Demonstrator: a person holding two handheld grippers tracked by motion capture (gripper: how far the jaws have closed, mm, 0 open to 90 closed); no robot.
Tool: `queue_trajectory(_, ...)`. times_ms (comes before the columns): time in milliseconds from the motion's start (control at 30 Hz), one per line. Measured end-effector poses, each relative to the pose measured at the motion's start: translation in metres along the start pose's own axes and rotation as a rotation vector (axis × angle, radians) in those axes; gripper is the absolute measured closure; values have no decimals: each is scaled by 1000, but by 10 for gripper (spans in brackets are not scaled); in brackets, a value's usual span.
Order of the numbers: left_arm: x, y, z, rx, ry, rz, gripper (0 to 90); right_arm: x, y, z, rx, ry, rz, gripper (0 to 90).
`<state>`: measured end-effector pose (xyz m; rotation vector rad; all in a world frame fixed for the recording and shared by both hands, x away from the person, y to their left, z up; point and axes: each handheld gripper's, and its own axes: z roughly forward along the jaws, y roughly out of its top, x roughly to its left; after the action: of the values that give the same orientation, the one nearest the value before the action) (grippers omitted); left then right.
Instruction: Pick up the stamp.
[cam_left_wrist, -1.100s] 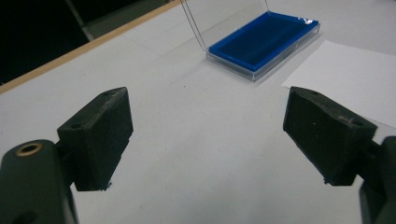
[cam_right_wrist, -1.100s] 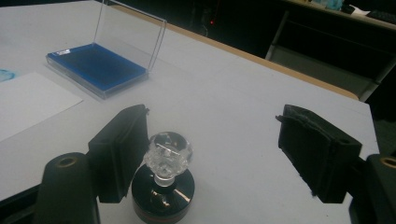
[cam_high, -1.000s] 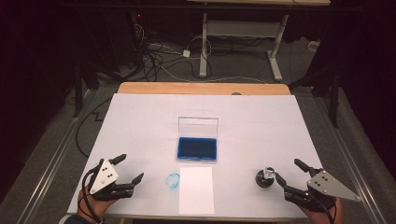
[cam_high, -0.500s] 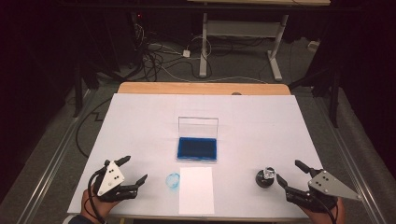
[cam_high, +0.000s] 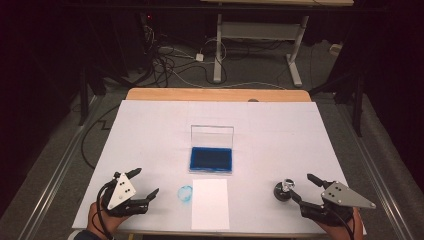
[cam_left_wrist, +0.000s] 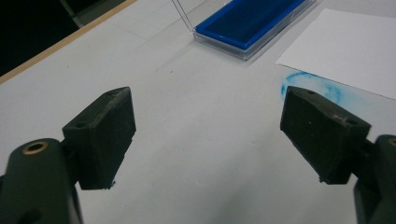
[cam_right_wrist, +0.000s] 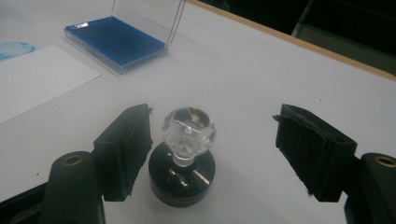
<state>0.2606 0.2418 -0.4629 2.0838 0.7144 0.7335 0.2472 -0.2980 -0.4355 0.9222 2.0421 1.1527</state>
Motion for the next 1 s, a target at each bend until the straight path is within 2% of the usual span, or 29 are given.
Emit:
queue_trajectory(167, -2, 0, 1, 14, 0, 13, 170, -1, -1, 7, 25, 21, -9, 272)
queue_trajectory(300, -2, 0, 2, 16, -2, 15, 170, -1, -1, 11, 38, 31, 3, 274)
queue_trajectory(433, -2, 0, 3, 20, -3, 19, 170, 2, -2, 16, 58, 39, -11, 279)
queue_trajectory(867, -2, 0, 2, 23, 2, 24, 170, 5, -3, 25, 81, 57, -23, 317)
queue_trajectory(1000, -2, 0, 1, 18, -1, 22, 170, 4, -4, 28, 83, 59, -12, 330)
